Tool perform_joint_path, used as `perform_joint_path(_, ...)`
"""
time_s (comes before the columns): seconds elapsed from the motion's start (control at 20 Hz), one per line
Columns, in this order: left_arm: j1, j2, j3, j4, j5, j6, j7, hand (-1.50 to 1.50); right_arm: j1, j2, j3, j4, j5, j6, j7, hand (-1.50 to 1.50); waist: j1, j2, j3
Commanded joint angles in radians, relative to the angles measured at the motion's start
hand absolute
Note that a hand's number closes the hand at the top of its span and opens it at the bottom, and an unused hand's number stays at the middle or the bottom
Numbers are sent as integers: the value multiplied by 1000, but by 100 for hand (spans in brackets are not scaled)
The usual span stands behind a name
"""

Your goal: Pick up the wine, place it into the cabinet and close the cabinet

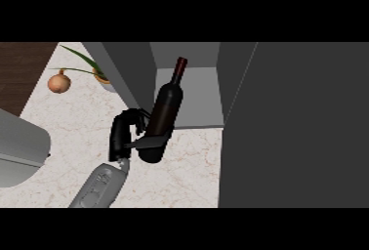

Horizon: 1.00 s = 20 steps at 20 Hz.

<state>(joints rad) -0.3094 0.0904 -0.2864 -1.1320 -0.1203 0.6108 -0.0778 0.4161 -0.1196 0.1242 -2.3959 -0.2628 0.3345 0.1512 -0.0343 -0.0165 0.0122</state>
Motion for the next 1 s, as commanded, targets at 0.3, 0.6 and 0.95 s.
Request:
perform_joint_path(0.3,-196,-51,-32,184,-65,1,120,150,44,-4,18,-78,-94,28,15,-150,-82,32,-13)
perform_joint_path(0.6,-183,-64,-27,205,-89,63,158,150,10,8,51,-38,-49,25,13,-150,-91,41,-14)
perform_joint_path(0.95,-207,-68,16,206,-63,86,124,150,7,2,24,-26,-75,31,2,-150,-87,42,-14)
